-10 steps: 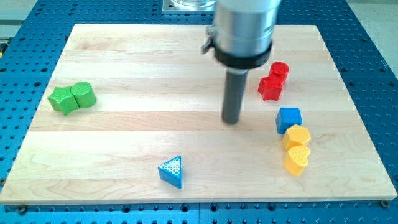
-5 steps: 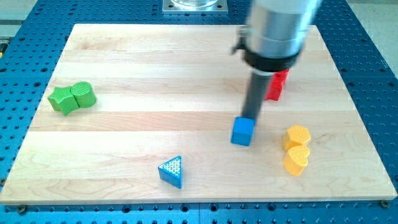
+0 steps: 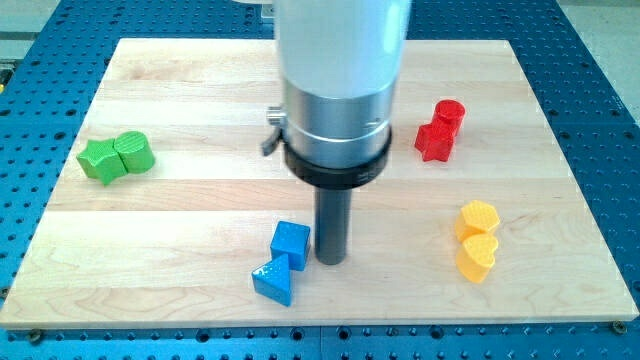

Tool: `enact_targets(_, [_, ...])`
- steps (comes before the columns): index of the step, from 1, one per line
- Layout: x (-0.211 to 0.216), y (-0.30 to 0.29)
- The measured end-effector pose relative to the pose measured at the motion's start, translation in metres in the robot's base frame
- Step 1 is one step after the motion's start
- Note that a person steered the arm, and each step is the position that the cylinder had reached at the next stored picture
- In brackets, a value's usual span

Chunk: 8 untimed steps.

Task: Slide the blue cube to the top of the blue triangle

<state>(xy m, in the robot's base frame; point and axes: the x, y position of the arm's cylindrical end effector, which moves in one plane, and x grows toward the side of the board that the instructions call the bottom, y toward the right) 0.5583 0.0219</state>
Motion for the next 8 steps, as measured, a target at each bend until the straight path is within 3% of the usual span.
enact_targets(5, [-0.019,-0.009])
enact_targets(8, [-0.053,-0.01])
